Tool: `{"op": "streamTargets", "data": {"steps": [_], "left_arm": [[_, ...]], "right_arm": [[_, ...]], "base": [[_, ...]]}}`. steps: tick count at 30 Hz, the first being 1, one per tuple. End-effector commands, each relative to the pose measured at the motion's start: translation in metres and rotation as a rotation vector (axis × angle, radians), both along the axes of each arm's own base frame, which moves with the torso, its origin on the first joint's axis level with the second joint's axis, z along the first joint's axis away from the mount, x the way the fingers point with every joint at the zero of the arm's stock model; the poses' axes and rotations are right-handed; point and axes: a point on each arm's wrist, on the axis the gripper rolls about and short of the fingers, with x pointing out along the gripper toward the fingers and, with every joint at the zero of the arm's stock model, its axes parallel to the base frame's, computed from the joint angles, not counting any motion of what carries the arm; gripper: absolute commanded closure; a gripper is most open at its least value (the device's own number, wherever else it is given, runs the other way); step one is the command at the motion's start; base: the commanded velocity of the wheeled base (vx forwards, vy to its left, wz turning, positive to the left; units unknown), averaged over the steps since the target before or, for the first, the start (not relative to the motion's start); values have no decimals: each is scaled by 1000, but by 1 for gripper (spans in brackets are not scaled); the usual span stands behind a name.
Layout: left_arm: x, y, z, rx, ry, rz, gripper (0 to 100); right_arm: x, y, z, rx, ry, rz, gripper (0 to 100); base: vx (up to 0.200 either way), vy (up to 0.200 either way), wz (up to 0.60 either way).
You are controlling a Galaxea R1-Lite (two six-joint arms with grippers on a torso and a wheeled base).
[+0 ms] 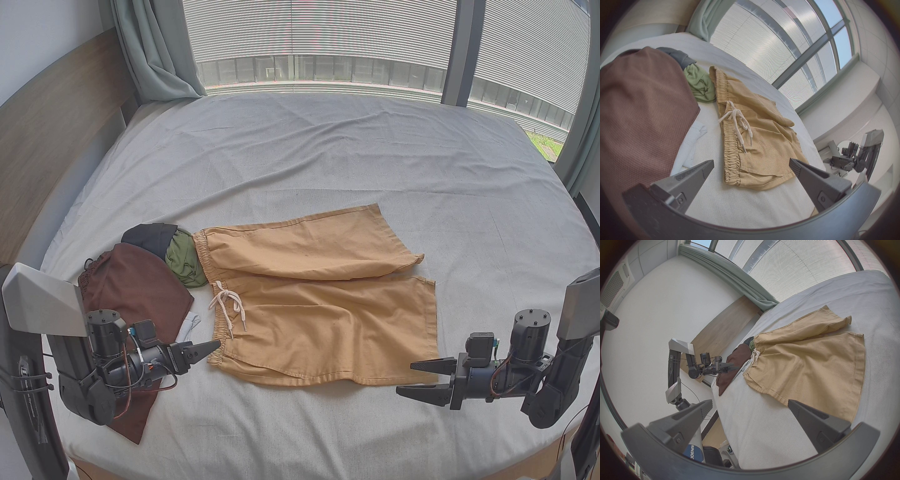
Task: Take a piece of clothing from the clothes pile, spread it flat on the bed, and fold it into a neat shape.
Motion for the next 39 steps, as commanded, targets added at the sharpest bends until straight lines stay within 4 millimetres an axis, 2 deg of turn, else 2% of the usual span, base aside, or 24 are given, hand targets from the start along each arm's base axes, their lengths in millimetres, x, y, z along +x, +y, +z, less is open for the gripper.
{"op": "streamTargets", "data": {"steps": [1,5,18,24,36,37,39], "left_arm": [[4,-4,-13,-19,49,0,0],[5,-7,-28,-8,87,-9,0],[12,-11,-43,-10,113,-12,0],[13,-19,-45,-25,124,-25,0],[18,-21,-48,-38,128,-13,0],[19,-21,-49,-38,126,-13,100],[19,-21,-49,-38,126,-13,100]], "right_arm": [[1,0,2,4,-10,-2,0],[1,0,2,4,-9,-2,0],[1,0,1,1,-5,-1,0],[1,1,1,0,-6,4,0],[1,1,-1,-3,-4,2,0],[1,1,-1,-3,-4,2,0],[1,1,-1,-3,-4,2,0]], "base": [[0,0,0],[0,0,0],[0,0,0],[0,0,0],[0,0,0],[0,0,0],[0,0,0]]}}
